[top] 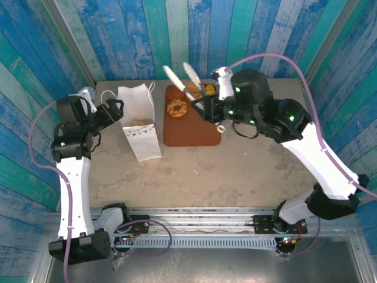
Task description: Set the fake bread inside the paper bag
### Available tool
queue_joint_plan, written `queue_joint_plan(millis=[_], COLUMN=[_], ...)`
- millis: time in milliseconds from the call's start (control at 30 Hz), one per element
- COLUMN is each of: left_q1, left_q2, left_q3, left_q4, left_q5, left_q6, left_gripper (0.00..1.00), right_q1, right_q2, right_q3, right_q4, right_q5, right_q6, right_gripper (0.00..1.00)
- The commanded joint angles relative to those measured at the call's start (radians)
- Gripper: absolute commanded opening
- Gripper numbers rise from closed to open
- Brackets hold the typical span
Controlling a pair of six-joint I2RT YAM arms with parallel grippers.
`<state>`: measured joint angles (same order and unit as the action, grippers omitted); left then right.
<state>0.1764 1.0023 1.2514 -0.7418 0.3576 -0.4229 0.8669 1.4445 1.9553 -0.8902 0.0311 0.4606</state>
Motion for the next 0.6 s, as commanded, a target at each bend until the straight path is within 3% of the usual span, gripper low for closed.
queue_joint_plan(millis=[0, 300, 433, 567], left_q1=[-0.002, -0.002, -0.003, -0.001], left_q2=[-0.023, -0.016, -0.014, -0.018], left_q3=[-0.023, -0.065, -0.086, -0.111], left_q4=[-0.016, -0.008, 0.016, 0.049], left_q5=[0.006, 0.035, 0.03, 0.038], left_q6=[0.005, 0.006, -0.003, -0.016], left_gripper=[0.94, 0.94, 0.94, 0.94], right_q1=[-0.076, -0.311, -0.35, -0.361], right_q2=[-0.082, -0.164, -0.105, -0.004], right_q3=[-0.092, -0.368, -0.425, -0.415], right_q4=[-0.027, -0.053, -0.049, -0.054], right_q5=[0.004, -0.133, -0.172, -0.12], right_q6=[0.002, -0.024, -0.079, -0.188], right_gripper=[0.55, 0.55, 0.55, 0.55])
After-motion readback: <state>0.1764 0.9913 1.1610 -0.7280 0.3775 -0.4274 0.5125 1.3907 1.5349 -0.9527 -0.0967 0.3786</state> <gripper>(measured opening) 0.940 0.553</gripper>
